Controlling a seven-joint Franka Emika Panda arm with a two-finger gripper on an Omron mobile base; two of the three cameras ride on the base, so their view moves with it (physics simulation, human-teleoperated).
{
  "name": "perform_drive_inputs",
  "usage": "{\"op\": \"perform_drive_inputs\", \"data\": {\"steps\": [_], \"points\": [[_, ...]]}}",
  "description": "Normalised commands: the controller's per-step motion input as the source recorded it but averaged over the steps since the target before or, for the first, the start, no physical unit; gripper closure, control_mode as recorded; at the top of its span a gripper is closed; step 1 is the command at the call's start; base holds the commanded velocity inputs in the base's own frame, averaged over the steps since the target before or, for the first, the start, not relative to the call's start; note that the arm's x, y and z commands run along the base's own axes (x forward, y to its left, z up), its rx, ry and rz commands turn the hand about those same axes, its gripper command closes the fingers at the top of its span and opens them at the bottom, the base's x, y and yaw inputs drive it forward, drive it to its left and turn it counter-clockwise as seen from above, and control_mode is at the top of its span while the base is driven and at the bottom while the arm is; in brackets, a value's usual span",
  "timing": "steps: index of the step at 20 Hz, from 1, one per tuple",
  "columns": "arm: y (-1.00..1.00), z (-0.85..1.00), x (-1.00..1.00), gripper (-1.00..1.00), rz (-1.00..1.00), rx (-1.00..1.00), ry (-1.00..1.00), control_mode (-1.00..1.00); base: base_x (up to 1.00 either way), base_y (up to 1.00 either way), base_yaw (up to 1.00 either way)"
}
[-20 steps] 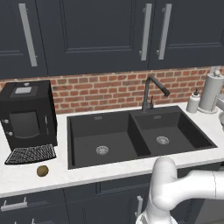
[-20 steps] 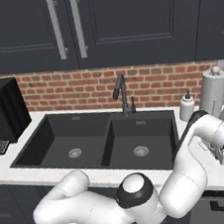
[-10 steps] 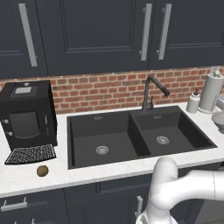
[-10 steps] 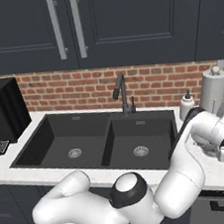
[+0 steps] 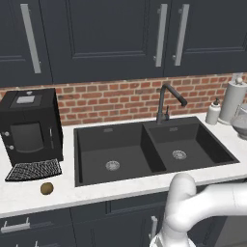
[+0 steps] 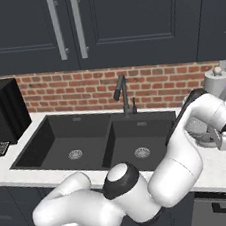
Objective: Put the colander in the sink, put the kiwi in the colander, and turn on the sink faucet and pour water over the colander.
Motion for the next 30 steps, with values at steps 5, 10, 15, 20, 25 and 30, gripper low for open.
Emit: {"op": "perform_drive_inputs", "data": {"steps": [5, 10, 15, 20, 25, 30], "points": [[0.64, 0.14, -0.22, 1.0, 0.1, 0.03, 0.0, -1.0, 0.0, 0.0, 0.0], [0.96, -0.01, -0.27, 1.0, 0.09, 0.01, -0.01, -1.0, 0.0, 0.0, 0.0], [0.99, -0.11, -0.09, 1.0, 0.09, 0.0, -0.06, -1.0, 0.0, 0.0, 0.0], [0.63, -0.02, 0.1, 1.0, 0.07, 0.03, -0.15, -1.0, 0.0, 0.0, 0.0], [0.12, -0.1, 0.36, 1.0, 0.05, 0.03, -0.14, -1.0, 0.0, 0.0, 0.0], [0.0, -0.32, 0.38, 1.0, 0.05, 0.05, -0.06, -1.0, 0.0, 0.0, 0.0]]}}
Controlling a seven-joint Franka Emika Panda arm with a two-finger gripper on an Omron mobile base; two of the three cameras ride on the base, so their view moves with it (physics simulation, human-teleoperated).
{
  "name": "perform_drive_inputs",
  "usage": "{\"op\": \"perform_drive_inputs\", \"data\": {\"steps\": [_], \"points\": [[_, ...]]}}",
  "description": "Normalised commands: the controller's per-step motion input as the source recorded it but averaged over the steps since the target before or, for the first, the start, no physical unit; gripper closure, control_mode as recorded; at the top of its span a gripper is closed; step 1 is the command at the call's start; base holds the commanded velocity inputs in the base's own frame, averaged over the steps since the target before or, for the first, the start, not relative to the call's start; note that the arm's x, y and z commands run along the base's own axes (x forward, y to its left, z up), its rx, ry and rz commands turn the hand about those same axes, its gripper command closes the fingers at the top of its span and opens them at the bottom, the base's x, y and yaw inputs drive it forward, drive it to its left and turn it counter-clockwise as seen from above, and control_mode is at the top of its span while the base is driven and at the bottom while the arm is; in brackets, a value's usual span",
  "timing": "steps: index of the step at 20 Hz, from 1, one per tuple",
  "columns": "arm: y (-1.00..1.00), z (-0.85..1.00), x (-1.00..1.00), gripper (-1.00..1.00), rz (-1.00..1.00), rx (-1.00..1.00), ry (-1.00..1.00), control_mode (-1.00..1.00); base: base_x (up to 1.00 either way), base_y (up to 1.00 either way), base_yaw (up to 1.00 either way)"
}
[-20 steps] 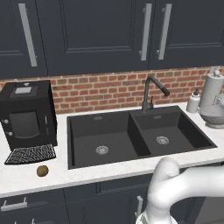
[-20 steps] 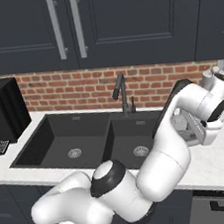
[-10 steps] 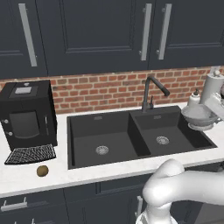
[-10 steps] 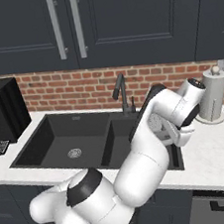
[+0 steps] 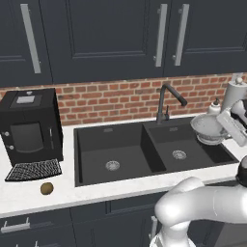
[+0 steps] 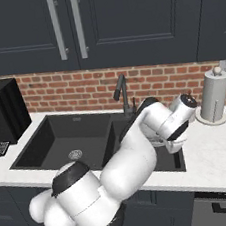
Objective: Put the colander in the sink, put the kiwi in the colander, and turn on the sink faucet and pour water over the colander.
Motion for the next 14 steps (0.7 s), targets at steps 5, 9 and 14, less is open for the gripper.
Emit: {"op": "perform_drive_inputs", "data": {"steps": [5, 9, 14], "points": [[0.0, -0.49, 0.5, 1.0, 0.08, 0.07, 0.0, -1.0, 0.0, 0.0, 0.0], [0.07, -0.38, 0.44, 1.0, 0.15, 0.1, 0.0, -1.0, 0.0, 0.0, 0.0], [0.25, -0.32, 0.3, 1.0, 0.18, 0.1, 0.0, -1.0, 0.0, 0.0, 0.0]]}}
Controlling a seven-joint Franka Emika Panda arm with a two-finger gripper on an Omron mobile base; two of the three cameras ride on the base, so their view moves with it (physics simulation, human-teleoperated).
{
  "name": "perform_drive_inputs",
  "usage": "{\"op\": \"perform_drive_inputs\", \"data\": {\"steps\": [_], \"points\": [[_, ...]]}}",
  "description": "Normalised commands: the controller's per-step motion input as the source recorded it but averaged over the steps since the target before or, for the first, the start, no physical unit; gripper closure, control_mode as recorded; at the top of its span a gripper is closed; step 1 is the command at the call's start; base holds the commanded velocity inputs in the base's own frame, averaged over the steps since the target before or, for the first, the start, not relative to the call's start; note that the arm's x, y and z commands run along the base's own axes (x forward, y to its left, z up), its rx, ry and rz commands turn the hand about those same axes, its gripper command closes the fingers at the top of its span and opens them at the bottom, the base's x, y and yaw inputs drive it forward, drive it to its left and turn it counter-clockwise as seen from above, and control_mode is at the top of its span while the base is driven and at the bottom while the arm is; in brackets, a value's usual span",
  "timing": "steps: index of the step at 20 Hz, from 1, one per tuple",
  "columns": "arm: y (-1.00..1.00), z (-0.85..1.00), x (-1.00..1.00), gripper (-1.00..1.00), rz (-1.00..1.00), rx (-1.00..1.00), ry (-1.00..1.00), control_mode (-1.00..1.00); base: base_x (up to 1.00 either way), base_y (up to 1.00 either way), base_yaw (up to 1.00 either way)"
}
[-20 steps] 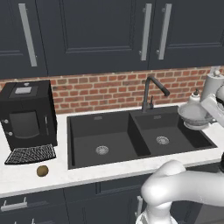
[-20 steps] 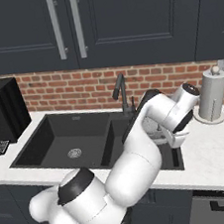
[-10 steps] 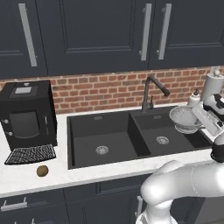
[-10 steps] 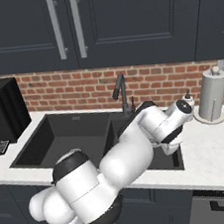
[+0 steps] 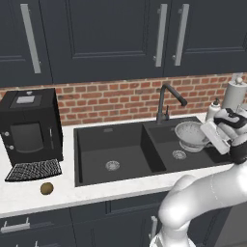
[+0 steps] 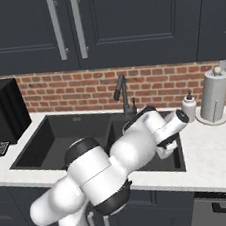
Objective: Put the colander in the sink, put the kiwi in the colander, and turn on the sink faucet and pour water over the colander.
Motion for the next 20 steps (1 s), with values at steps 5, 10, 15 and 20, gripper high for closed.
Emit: {"op": "perform_drive_inputs", "data": {"steps": [5, 10, 15, 20], "points": [[0.24, -0.32, 0.19, 1.0, 0.19, 0.08, 0.0, -1.0, 0.0, 0.0, 0.0], [0.17, -0.36, 0.28, 1.0, 0.16, 0.08, 0.0, -1.0, 0.0, 0.0, 0.0], [0.08, -0.42, 0.41, 1.0, 0.12, 0.08, 0.0, -1.0, 0.0, 0.0, 0.0], [0.12, -0.43, 0.2, 1.0, 0.1, 0.05, 0.0, -1.0, 0.0, 0.0, 0.0]]}}
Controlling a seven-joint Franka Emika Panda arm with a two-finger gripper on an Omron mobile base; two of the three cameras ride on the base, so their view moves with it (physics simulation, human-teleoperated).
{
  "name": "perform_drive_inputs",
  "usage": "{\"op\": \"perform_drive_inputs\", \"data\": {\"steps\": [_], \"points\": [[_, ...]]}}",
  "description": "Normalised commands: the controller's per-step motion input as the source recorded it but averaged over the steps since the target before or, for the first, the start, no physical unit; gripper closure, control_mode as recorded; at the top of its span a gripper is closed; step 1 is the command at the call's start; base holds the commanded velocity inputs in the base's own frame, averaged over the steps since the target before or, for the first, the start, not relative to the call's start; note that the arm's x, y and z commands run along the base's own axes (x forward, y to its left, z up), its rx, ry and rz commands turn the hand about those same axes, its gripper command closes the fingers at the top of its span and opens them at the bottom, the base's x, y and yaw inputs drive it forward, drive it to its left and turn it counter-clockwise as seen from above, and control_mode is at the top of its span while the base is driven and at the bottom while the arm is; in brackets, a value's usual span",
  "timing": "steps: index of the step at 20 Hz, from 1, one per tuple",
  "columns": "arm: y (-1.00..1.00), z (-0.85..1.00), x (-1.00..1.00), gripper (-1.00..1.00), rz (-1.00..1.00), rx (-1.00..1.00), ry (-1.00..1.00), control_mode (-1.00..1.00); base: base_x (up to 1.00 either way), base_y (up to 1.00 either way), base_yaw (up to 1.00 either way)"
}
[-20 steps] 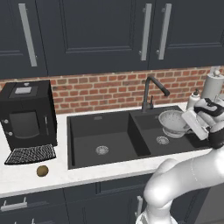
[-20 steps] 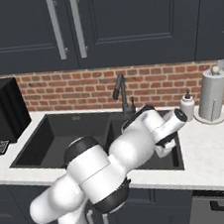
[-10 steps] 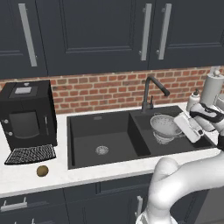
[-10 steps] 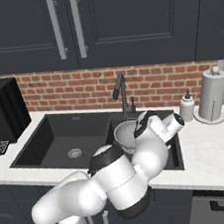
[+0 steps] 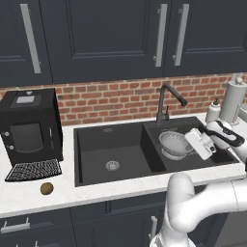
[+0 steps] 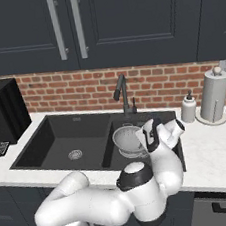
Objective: Put the colander in the sink, put the kiwi in the colander, and turn on the sink faucet and pour water over the colander.
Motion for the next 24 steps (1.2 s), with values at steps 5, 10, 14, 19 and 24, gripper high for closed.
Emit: {"op": "perform_drive_inputs", "data": {"steps": [5, 10, 14, 19, 24], "points": [[0.08, -0.19, -0.02, 1.0, 0.07, 0.01, 0.0, -1.0, 0.0, 0.0, 0.0], [0.01, -0.01, -0.11, 1.0, 0.03, 0.0, -0.02, -1.0, 0.0, 0.0, 0.0], [0.04, -0.01, -0.13, 1.0, 0.02, 0.0, -0.05, -1.0, 0.0, 0.0, 0.0], [0.1, -0.14, -0.03, 1.0, 0.06, -0.02, -0.07, -1.0, 0.0, 0.0, 0.0], [0.04, -0.12, -0.16, 1.0, 0.08, -0.04, -0.06, -1.0, 0.0, 0.0, 0.0]]}}
